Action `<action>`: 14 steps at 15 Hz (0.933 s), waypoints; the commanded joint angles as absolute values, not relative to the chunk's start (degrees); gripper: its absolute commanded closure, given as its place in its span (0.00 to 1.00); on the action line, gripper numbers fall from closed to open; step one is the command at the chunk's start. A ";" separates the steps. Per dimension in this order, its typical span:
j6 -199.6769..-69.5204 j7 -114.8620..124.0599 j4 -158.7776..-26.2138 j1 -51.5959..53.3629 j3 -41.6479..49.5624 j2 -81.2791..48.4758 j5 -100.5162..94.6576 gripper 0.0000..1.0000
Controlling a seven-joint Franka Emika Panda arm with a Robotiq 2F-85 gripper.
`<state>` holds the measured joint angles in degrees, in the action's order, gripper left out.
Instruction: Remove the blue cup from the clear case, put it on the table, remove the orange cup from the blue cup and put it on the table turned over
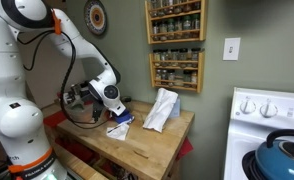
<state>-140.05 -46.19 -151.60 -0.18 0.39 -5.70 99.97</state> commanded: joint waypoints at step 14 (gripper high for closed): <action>-165.31 0.82 -155.99 5.63 -5.40 1.33 56.62 0.00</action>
